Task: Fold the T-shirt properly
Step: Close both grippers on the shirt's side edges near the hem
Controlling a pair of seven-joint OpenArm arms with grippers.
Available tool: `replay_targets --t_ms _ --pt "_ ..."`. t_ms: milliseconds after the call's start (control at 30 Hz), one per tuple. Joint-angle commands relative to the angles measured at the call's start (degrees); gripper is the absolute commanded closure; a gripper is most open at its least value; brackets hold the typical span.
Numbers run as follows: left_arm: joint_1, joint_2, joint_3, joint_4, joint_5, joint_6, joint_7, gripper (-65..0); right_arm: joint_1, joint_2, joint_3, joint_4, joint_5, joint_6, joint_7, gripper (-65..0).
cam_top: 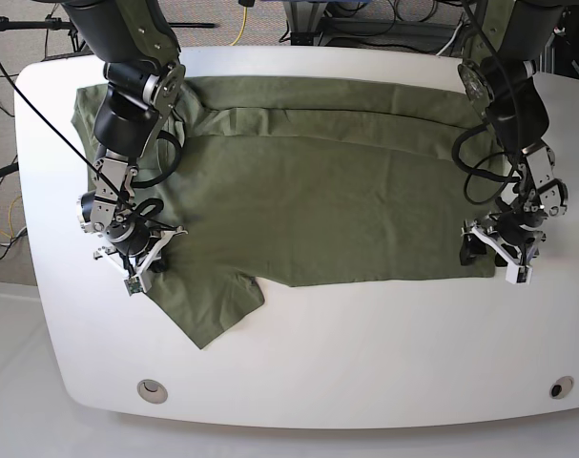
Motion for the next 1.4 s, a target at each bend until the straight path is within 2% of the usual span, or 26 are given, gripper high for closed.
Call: replay_targets --t_ms 0,433,633,733,800,900,933,1067,1367 --pt "-1.0 -0.8 0.0 0.5 -0.7 -0.1 -0.8 -43.9 -0.6 0.2 -0.2 -0.2 -2.8 0.4 -4.1 0.0" --pt "-0.1 1.7 0.1 0.5 -0.4 -0.1 -0.3 -43.9 -0.6 0.2 -0.2 -0.2 -2.7 0.4 -4.1 0.0" --pt "1.8 2.8 3.9 1.1 -0.9 -0.1 -0.3 -42.9 -0.6 0.2 -0.2 -0.2 -2.8 0.4 -4.1 0.0" --pt "2.4 2.8 4.5 1.1 -1.0 -0.1 -0.3 -37.2 -0.6 0.2 -0.2 -0.2 -2.9 0.4 -4.1 0.0" --pt "2.4 2.8 4.5 1.1 -1.0 -0.1 -0.3 -26.5 -0.6 0.2 -0.2 -0.2 -2.9 0.4 -4.1 0.0" --pt "2.3 2.8 3.6 1.1 -1.0 -0.1 -0.3 -2.7 -0.6 0.2 -0.2 -0.2 -2.9 0.4 -4.1 0.0" --pt "2.2 2.8 3.2 1.1 -0.9 -0.1 -0.3 0.0 -0.6 0.2 -0.2 -0.2 -2.9 0.4 -4.1 0.0" --pt "2.2 2.4 2.8 1.1 -0.9 -0.1 -0.3 -2.1 -0.6 0.2 -0.2 -0.2 -2.9 0.4 -4.1 0.0" --pt "1.9 1.5 2.8 3.3 -1.0 -0.1 -0.3 -1.9 -0.4 0.1 -0.2 -0.1 -2.7 0.4 -4.1 0.0"
